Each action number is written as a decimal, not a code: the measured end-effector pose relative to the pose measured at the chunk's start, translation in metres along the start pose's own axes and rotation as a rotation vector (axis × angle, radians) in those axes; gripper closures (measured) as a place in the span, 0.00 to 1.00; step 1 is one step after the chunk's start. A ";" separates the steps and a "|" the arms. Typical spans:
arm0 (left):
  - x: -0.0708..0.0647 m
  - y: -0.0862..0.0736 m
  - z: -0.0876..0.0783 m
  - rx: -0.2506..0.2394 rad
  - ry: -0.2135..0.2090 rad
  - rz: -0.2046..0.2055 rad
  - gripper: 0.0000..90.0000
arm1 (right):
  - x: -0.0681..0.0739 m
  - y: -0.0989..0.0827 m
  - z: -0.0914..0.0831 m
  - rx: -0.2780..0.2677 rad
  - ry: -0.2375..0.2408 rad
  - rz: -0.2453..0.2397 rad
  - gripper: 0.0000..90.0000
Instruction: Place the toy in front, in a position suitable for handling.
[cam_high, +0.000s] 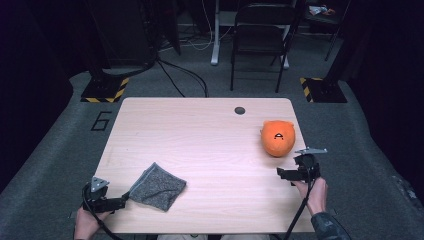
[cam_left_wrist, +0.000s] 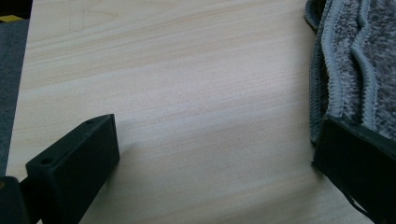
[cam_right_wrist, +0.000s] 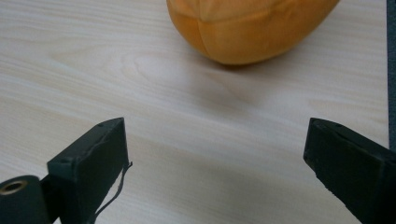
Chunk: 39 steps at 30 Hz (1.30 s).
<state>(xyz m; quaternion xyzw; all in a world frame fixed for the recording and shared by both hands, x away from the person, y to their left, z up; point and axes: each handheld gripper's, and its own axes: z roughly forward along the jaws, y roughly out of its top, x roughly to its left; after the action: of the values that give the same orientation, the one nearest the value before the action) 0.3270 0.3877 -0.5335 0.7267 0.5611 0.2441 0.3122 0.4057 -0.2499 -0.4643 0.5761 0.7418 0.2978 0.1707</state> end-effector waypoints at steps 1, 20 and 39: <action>0.000 0.000 0.000 0.001 -0.002 -0.001 0.00 | 0.001 0.004 0.000 -0.007 -0.003 -0.001 0.06; 0.000 0.000 0.001 -0.001 -0.008 0.002 0.00 | 0.014 0.076 0.017 -0.059 -0.082 -0.014 0.12; 0.001 0.000 0.000 -0.003 -0.008 0.006 0.00 | 0.002 0.093 0.045 -0.041 -0.134 0.032 0.54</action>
<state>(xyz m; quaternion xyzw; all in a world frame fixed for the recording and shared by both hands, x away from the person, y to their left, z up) 0.3276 0.3884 -0.5337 0.7290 0.5572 0.2429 0.3147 0.5016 -0.2224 -0.4393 0.6028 0.7132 0.2763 0.2271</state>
